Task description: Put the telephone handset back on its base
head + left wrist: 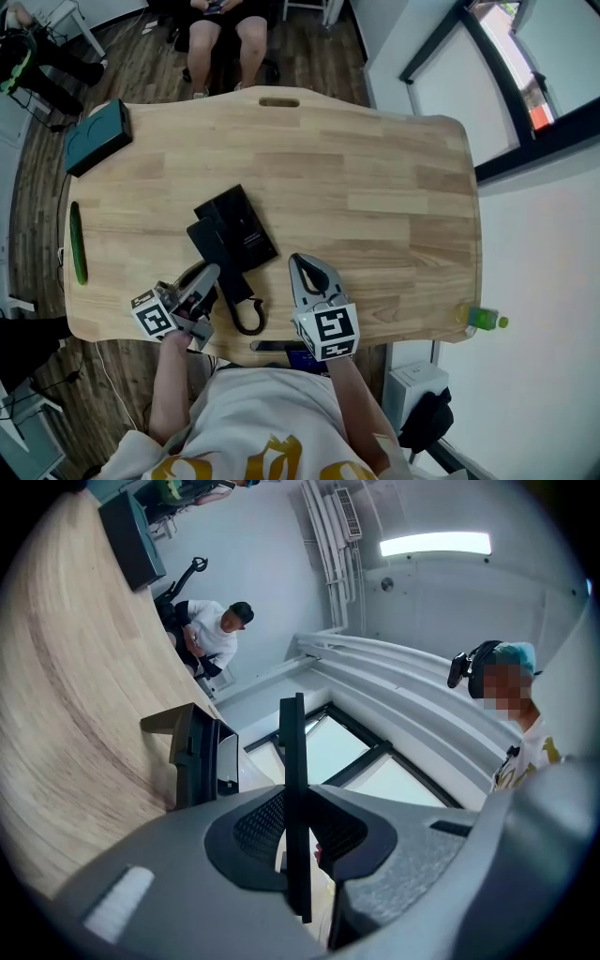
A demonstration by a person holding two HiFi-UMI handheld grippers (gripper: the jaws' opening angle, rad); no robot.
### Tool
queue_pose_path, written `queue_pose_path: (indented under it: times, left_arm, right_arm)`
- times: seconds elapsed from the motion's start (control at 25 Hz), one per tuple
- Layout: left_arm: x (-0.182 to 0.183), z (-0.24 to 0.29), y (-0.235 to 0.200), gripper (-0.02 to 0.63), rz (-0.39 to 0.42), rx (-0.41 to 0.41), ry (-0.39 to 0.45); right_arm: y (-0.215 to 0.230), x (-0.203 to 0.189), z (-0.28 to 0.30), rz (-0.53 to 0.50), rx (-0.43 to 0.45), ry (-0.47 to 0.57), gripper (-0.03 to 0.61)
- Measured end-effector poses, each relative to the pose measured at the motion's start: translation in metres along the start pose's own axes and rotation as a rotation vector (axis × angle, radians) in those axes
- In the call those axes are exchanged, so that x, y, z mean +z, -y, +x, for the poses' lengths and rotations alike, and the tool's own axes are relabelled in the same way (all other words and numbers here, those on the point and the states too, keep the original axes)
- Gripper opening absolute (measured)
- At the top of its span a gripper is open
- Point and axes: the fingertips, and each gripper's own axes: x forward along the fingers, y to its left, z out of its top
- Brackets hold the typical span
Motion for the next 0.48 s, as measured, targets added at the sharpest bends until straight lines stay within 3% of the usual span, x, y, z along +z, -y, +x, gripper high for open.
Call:
queue_pose_path:
  times: [0.48]
  left_arm:
    - [0.002, 0.002, -0.025, 0.072, -0.021, 0.038, 0.031]
  right_arm:
    - [-0.001, -0.006, 0.019, -0.007, 0.03, -0.034, 0.005]
